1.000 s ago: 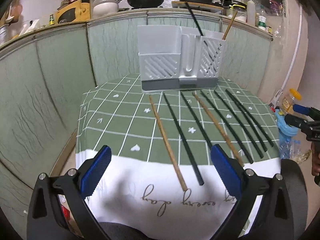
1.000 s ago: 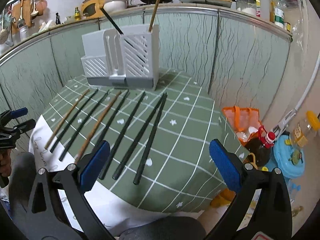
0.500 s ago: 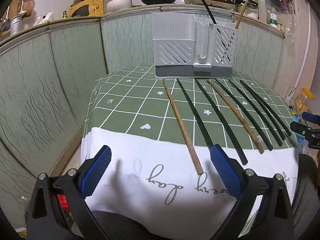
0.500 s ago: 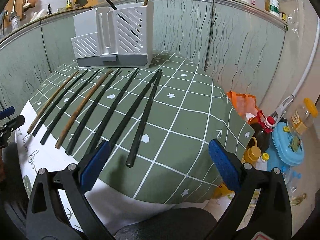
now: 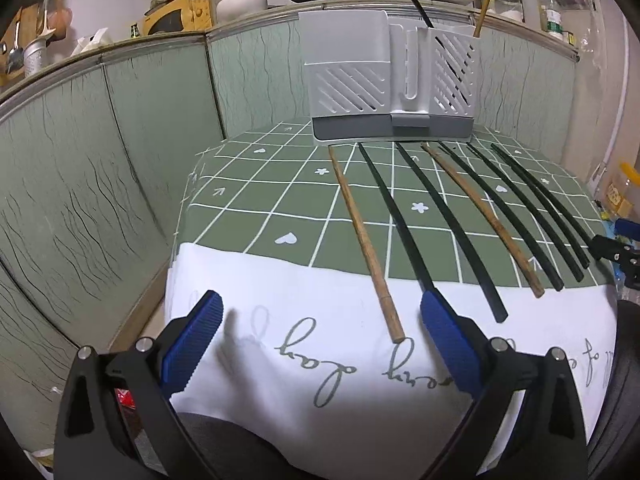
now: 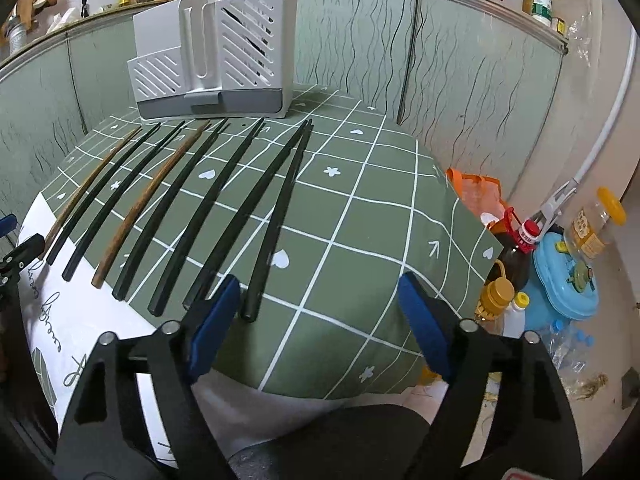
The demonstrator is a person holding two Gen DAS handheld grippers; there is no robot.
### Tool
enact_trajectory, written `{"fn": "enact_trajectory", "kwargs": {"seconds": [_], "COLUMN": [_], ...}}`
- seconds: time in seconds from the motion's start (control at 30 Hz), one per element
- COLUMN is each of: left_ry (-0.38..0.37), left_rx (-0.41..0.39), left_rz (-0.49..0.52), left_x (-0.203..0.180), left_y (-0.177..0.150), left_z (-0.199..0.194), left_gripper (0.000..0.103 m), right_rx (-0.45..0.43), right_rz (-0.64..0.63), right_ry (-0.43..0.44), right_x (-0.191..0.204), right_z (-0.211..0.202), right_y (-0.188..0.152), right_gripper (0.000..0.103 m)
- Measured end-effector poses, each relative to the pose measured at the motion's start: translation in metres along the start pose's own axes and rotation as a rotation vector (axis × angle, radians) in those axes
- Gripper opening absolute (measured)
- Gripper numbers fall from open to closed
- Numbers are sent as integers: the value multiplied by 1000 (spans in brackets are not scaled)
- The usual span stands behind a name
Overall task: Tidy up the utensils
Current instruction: 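Withdraw both open tools back toward the remaining chopsticks on the cloth, then grasp a wooden chopstick with the left tool while the right tool grasps a black chopstick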
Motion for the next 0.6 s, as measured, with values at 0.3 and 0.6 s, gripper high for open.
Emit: {"fn": "enact_trajectory", "kwargs": {"seconds": [0.3,0.6], "left_ry": [29,7], "left_rx": [16,33], "left_rz": [-11,-9], "left_x": [0,-5], "left_y": [-2,-4], "left_z": [5,8], "left_gripper": [72,44], "right_rx": [10,4], "right_rz": [4,3], "right_ry": [26,46], "right_x": [6,12], "right_z": [0,-2], "right_y": [-3,-4], "right_gripper": [47,30]}}
Point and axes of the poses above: each gripper's, at about its wrist camera, not at the fingertips, and z roughly the way its jaws point, x to its left, y to its top, the point moved 4 cm from there along z, roughly the way its jaws point, and after that the axes turned 10 degrees about -y, right-handed, at the moved point
